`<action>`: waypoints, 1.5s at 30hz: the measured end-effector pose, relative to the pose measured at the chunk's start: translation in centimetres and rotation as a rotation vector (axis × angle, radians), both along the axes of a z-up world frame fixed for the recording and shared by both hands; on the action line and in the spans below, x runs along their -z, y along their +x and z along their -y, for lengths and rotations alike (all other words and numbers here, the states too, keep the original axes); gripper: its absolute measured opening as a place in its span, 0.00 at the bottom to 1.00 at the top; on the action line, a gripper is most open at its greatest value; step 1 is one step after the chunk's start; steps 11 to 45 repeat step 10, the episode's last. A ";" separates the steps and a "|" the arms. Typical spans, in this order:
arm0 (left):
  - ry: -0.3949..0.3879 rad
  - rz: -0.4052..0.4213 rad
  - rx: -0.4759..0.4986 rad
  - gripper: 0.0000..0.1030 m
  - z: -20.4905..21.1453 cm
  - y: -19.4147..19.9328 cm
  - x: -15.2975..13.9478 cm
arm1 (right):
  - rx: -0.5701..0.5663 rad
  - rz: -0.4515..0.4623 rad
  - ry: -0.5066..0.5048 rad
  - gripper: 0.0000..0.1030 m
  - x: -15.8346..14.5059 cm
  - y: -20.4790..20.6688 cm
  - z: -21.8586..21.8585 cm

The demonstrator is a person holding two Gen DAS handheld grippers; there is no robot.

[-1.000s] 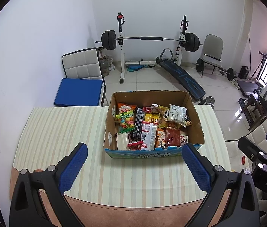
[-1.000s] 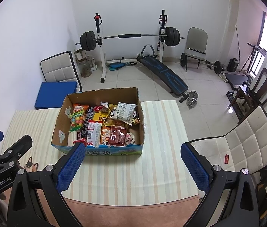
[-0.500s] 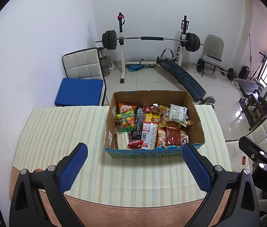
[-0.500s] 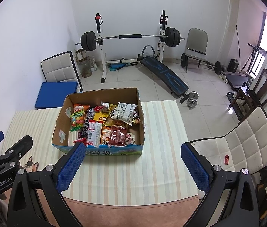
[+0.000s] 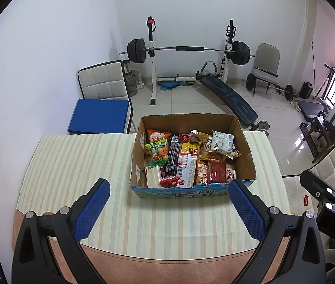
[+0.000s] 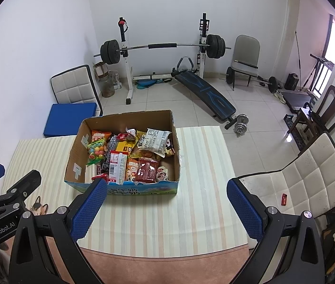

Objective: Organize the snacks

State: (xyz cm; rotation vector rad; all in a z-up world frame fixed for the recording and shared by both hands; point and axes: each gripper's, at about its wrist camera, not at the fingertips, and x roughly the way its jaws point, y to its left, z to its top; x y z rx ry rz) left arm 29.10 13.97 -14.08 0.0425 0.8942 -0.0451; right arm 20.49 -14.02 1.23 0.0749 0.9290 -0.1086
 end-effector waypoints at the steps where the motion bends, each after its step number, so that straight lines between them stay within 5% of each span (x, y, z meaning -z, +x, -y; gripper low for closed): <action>1: 0.000 -0.001 0.000 0.99 0.0 0.0 0.0 | -0.001 -0.001 0.000 1.00 0.0 0.0 0.0; 45: 0.006 0.011 0.001 0.99 0.0 -0.2 -0.4 | -0.006 -0.007 0.000 1.00 -0.2 0.1 -0.1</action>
